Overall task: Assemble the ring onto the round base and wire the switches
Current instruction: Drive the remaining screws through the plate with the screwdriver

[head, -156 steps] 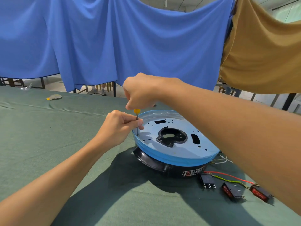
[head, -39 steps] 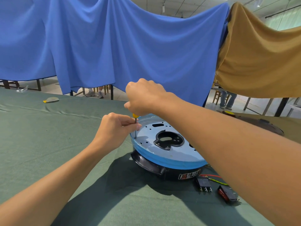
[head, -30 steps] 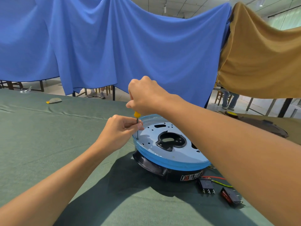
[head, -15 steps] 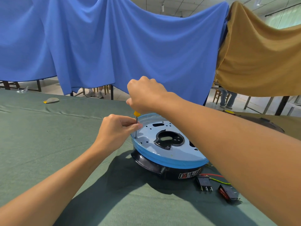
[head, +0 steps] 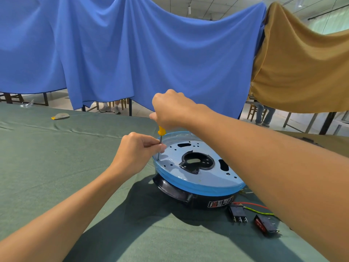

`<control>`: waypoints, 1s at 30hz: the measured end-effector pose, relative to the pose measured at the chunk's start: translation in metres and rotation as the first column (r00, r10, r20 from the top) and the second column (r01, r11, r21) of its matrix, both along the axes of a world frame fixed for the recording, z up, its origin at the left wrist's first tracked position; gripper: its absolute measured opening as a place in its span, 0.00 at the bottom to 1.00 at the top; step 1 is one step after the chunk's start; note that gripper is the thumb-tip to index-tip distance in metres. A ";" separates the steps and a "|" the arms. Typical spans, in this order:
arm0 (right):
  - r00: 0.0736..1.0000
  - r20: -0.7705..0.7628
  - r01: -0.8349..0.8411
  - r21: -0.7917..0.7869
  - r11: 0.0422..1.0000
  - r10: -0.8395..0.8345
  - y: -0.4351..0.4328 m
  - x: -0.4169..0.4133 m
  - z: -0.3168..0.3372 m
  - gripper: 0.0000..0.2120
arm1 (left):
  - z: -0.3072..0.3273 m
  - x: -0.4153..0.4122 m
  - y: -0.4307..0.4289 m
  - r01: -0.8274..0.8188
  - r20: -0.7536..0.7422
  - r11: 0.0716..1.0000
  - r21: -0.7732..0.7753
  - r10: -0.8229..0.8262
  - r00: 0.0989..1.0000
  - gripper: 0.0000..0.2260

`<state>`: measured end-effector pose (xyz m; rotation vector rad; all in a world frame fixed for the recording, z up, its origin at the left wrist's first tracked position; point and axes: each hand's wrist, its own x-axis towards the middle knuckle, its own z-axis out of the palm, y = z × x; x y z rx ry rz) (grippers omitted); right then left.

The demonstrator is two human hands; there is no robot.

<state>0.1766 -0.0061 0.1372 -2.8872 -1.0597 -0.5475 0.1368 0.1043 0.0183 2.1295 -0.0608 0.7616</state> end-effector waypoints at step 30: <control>1.000 0.025 0.020 -0.025 0.999 -0.019 0.000 -0.009 0.001 0.15 | 0.002 0.002 0.002 0.007 -0.027 1.000 -0.013 -0.007 1.000 0.03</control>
